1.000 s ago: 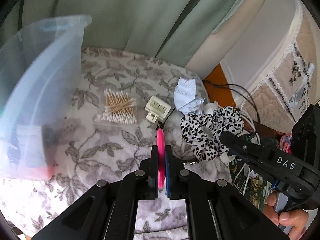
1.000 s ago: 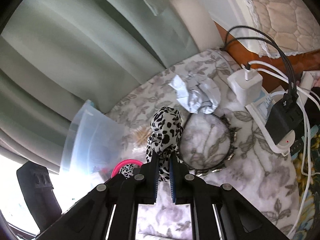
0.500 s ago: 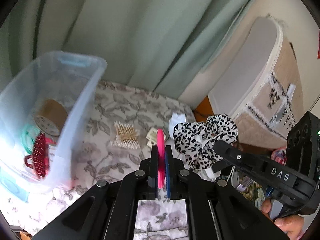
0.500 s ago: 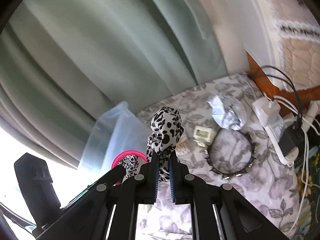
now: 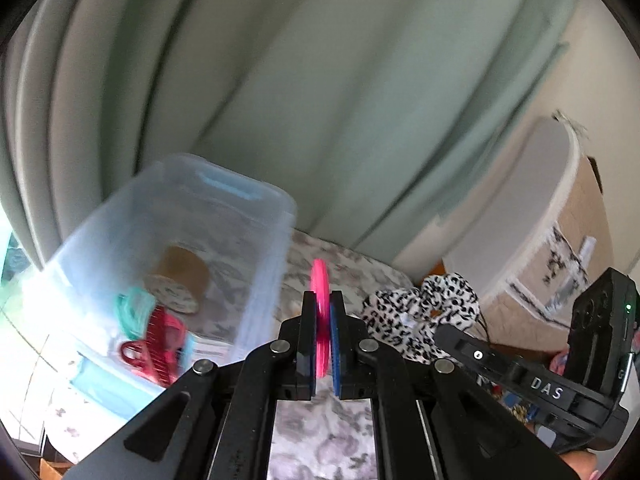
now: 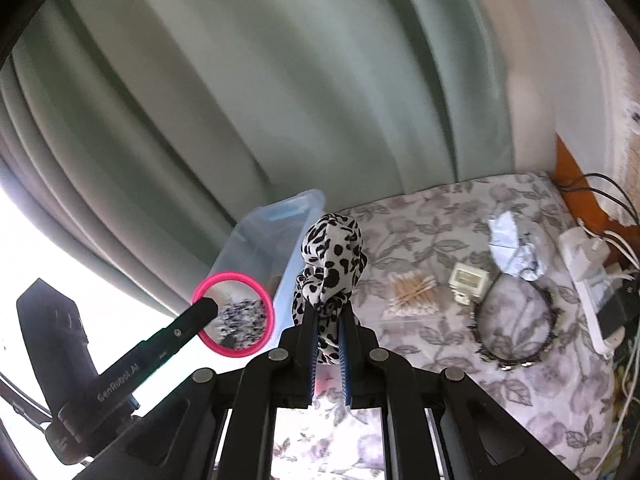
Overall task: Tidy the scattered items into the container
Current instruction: 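Carry the pink mirror and leopard scrunchie over the clear box with both grippers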
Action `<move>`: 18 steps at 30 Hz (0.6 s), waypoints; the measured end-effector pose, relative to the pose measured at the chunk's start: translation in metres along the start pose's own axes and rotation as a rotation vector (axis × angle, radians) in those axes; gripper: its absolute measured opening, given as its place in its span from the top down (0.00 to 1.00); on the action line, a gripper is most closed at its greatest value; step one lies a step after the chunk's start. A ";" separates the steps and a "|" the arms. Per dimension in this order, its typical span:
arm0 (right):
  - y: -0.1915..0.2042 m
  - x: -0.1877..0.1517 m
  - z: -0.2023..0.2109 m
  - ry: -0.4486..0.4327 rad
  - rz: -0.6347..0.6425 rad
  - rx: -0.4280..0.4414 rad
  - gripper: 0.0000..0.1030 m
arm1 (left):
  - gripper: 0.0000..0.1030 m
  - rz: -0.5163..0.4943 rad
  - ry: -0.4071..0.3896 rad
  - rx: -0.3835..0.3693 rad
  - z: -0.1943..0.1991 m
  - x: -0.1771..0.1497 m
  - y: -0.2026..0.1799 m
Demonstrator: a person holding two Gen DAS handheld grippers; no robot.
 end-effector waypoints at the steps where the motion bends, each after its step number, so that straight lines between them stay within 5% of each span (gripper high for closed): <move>1: 0.005 -0.001 -0.003 0.006 0.008 0.005 0.90 | 0.95 0.011 -0.006 0.009 0.001 0.002 0.008; 18: 0.083 -0.028 -0.067 0.145 0.150 0.083 0.90 | 0.95 0.165 -0.042 0.124 0.011 0.018 0.111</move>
Point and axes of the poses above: each gripper's, at about its wrist camera, not at the fingertips, and z roughly against the way its jaws point, y to its left, x to its top, the point moved 10 cm from there along -z, roughly the way its jaws point, and after that the axes turned 5 degrees about -y, right-handed, at the moved point
